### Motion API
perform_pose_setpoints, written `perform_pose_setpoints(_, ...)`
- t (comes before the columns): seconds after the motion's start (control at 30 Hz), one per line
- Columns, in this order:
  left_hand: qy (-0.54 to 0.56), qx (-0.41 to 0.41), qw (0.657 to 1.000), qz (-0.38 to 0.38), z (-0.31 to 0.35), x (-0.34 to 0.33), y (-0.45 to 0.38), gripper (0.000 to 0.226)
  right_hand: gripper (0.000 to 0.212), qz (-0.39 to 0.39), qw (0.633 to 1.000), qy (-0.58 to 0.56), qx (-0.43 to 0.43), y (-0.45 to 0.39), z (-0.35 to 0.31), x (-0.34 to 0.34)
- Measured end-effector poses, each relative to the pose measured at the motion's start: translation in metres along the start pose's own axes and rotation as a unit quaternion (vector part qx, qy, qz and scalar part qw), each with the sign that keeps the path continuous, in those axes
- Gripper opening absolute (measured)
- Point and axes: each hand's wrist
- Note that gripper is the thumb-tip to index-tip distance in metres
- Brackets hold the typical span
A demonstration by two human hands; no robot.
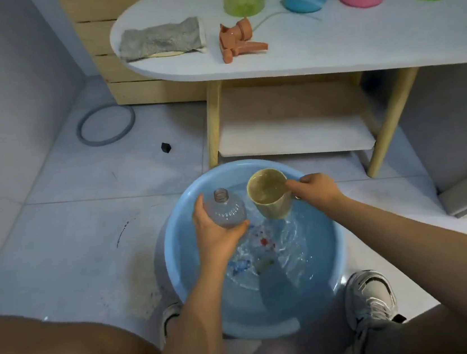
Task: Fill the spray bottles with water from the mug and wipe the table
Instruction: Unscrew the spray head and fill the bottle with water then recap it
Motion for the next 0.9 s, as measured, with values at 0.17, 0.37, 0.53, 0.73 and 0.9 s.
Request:
perform_pose_setpoints(0.17,-0.031,-0.059,0.998,-0.020,0.005,-0.009,0.014,0.101,0.049,0.088,0.995,-0.041,0.011,0.014,-0.002,0.023)
perform_pose_setpoints(0.37,-0.042,-0.086,0.995,-0.037,0.013,-0.014,0.017,0.099,0.047,0.150,0.987,-0.037,0.047,0.021,-0.009,0.041)
perform_pose_setpoints(0.53,-0.043,-0.112,0.992,-0.049,0.018,-0.018,0.018,0.101,0.048,0.184,0.980,0.012,0.080,0.028,-0.023,0.048)
perform_pose_setpoints(0.73,-0.052,-0.111,0.991,-0.051,0.021,-0.020,0.016,0.101,0.042,0.195,0.973,0.059,0.110,0.036,-0.035,0.047)
perform_pose_setpoints(0.9,-0.051,-0.107,0.991,-0.054,0.022,-0.023,0.015,0.100,0.048,0.211,0.964,0.092,0.137,0.033,-0.035,0.044)
Point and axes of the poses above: each hand's wrist, its own y-axis away from the middle knuckle, its own x-axis out of the back of the hand, z = x × y, and after that the axes turned 1 degree about x, right-handed
